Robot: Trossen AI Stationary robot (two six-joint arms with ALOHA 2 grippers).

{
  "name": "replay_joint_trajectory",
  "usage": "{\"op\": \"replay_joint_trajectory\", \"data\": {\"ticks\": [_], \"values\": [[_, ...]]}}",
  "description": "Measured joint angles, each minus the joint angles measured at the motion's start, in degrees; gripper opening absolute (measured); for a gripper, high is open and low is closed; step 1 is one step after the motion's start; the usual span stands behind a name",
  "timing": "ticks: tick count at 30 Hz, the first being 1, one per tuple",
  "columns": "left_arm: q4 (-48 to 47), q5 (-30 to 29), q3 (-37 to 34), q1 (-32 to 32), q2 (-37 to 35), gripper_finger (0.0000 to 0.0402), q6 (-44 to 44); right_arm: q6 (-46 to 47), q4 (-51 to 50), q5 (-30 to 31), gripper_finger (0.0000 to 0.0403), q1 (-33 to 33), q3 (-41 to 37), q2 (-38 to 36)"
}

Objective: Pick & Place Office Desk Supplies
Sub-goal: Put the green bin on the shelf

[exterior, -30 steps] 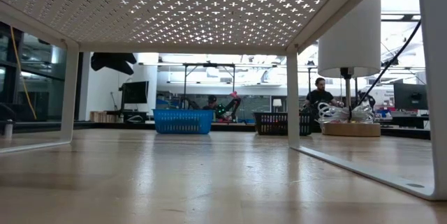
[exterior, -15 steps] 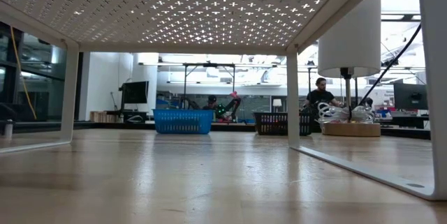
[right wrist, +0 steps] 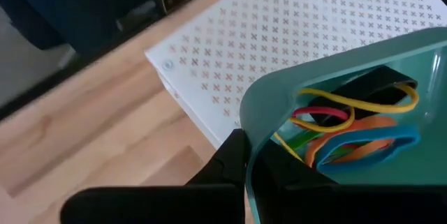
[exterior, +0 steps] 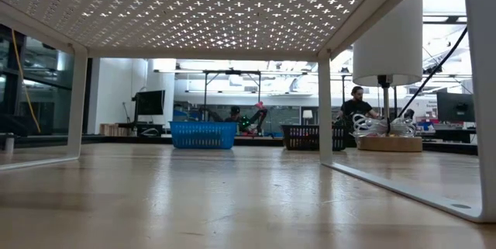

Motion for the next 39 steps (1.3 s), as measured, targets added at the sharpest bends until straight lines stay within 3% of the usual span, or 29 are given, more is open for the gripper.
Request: {"op": "replay_joint_trajectory", "data": {"ticks": [9, 16, 21, 26, 32, 39], "values": [[3.48, -0.95, 3.17, -6.58, 4.58, 0.0195, 14.31, 1.63, 2.65, -8.21, 0.0003, 0.04, 0.0, 0.0], [6.67, -0.03, 3.17, -10.69, 6.65, 0.0195, 16.83, 1.52, 4.53, -14.11, 0.0003, 0.06, 0.0, 0.0], [9.49, 4.54, 3.17, -12.52, 6.77, 0.0195, 17.14, 1.14, 4.81, -13.6, 0.0003, 0.04, 0.0, 0.0], [9.62, 5.68, 3.17, -12.88, 6.77, 0.0195, 17.92, 0.22, 3.41, -7.16, 0.0003, 0.04, 0.0, 0.0], [9.43, 6.04, 3.37, -9.99, 6.78, 0.0195, 17.92, -0.54, 2.24, -6.34, 0.0003, 0.04, 0.0, 0.0], [4.78, 13.35, 7.58, -6.15, 7.93, 0.0195, 17.92, -0.56, 1.91, -6.42, 0.0003, 0.02, 0.0, 0.0]]}}
